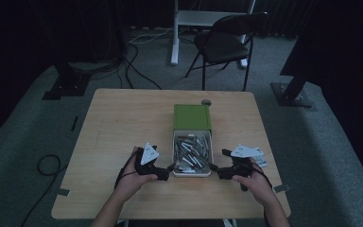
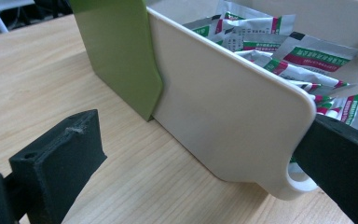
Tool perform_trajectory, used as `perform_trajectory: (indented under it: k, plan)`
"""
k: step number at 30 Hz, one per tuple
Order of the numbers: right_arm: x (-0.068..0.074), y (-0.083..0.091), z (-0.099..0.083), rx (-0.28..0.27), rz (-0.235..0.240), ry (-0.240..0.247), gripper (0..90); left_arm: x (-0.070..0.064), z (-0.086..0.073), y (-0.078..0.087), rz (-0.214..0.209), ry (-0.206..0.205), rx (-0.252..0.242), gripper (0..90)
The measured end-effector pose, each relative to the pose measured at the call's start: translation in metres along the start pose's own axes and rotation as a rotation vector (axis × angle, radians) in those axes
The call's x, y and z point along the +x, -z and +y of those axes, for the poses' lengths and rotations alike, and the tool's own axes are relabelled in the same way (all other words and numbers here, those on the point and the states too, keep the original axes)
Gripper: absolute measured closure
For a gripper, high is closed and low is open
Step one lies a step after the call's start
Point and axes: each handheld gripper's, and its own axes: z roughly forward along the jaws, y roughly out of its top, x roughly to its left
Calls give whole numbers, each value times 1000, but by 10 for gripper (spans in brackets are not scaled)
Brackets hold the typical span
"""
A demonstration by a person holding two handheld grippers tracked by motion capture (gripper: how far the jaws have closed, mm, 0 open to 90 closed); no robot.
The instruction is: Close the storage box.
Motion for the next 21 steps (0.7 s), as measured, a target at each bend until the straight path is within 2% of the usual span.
perform_trajectory:
  k: [2, 21]
  plan:
    - [0, 0, 1, 1, 1, 3, 129, 0, 1, -1, 4, -14, -1, 19]
    - [-6, -5, 6, 6, -26, 9, 126, 7, 7, -9, 9, 0, 12, 19]
